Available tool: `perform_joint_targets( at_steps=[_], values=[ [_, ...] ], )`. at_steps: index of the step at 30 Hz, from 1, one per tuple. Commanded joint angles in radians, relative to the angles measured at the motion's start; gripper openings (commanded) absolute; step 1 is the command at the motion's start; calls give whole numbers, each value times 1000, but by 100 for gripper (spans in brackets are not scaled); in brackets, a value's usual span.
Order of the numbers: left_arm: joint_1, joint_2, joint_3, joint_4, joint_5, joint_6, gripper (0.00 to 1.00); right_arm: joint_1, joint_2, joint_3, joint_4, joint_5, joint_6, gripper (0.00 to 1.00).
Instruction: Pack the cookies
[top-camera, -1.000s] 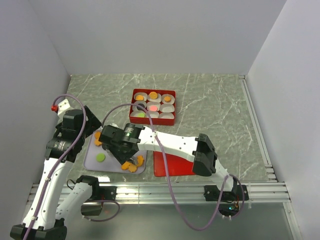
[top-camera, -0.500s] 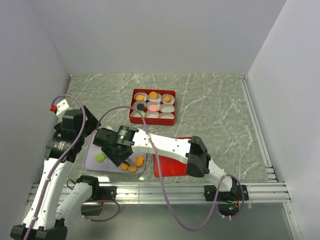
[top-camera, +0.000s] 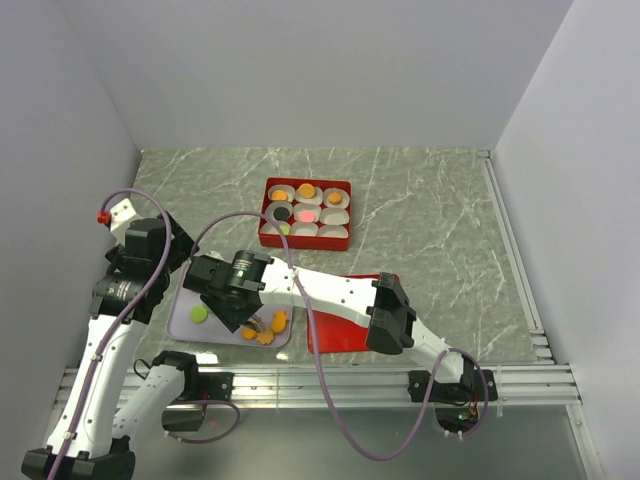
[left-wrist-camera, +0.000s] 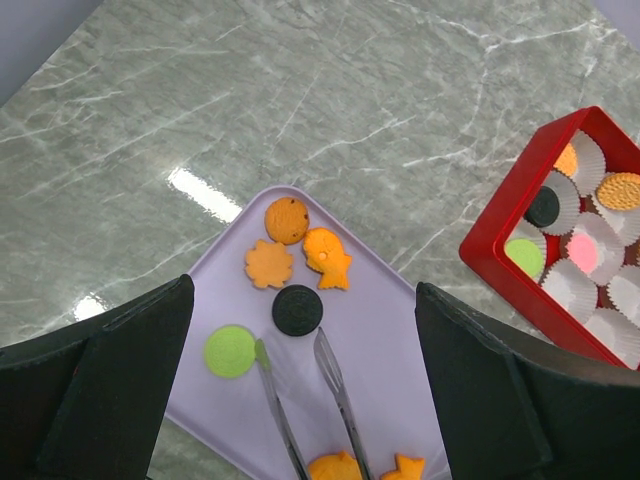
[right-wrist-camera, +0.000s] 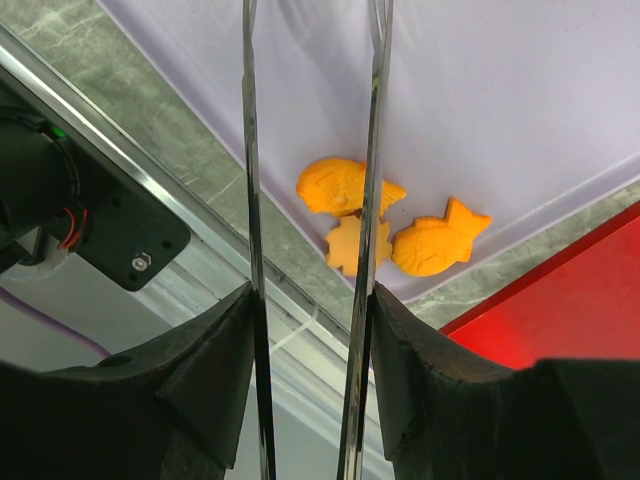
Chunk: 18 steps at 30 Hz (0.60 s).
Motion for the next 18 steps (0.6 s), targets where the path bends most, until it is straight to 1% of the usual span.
perform_joint_targets(
  at_steps=[1, 6, 9, 12, 18],
  values=[
    [-12, -10, 24, -17, 27, -20, 99, -27, 46, 20, 19, 19, -1, 54],
    [-12, -19, 30, -59, -80, -80, 99, -44, 73, 30, 34, -5, 5, 53],
    [-12, -25, 27, -59, -108, -86, 97, -55, 80, 27, 45, -24, 10, 54],
    [-12, -36, 26, -56, -125, -86, 97, -64, 89, 32, 49, -33, 13, 53],
    [-11, -53, 19, -56, -204, -105, 99, -76, 94, 14, 62, -41, 17, 53]
  ],
)
